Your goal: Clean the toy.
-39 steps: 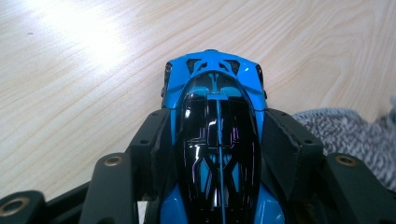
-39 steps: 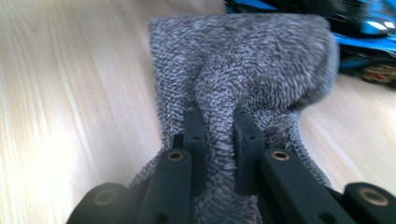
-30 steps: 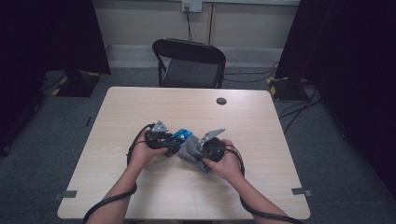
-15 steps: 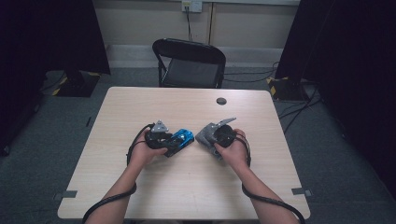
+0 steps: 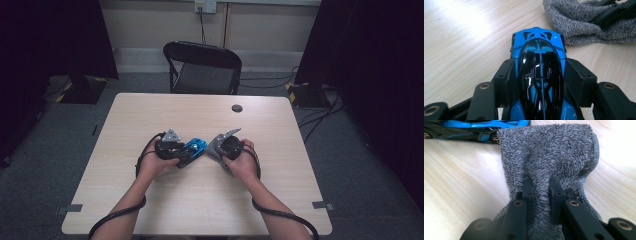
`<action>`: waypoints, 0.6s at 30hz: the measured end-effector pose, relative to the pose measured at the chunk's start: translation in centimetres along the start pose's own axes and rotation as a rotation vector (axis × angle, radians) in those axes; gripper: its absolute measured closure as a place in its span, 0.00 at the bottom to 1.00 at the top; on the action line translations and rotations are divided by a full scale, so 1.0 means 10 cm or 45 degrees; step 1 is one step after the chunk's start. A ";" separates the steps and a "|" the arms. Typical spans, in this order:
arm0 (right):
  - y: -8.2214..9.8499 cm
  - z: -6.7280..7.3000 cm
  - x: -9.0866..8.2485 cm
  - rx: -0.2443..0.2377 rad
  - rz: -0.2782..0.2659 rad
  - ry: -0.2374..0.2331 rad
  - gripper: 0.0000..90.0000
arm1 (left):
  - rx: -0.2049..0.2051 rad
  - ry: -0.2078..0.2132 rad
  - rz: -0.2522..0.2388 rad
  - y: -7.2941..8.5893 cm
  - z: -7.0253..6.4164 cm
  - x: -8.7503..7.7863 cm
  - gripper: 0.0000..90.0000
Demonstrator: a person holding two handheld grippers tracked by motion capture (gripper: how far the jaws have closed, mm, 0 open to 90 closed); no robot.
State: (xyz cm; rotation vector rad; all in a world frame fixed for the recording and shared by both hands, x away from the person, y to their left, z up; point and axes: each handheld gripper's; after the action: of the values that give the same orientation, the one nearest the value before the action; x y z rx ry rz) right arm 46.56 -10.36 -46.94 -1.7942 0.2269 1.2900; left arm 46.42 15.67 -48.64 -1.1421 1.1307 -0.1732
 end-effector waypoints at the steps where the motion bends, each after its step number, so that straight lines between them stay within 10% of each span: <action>1: 0.00 0.01 0.00 -0.006 -0.003 -0.006 0.88 | -0.001 0.001 -0.002 0.00 0.00 0.00 0.49; 18: -0.04 0.15 0.01 -0.034 0.001 -0.030 0.88 | 0.003 -0.002 0.008 -0.01 0.00 0.00 0.49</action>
State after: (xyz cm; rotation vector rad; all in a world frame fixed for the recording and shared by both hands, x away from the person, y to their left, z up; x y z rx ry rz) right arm 45.85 -9.04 -46.95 -1.8009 0.1984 1.3197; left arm 46.48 15.63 -48.57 -1.1361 1.1323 -0.1687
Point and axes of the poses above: each handheld gripper's, and its own axes: x roughly forward along the jaws, y roughly out of its underside, z roughly to its left, and after that the axes turned 2 degrees about x, right-handed
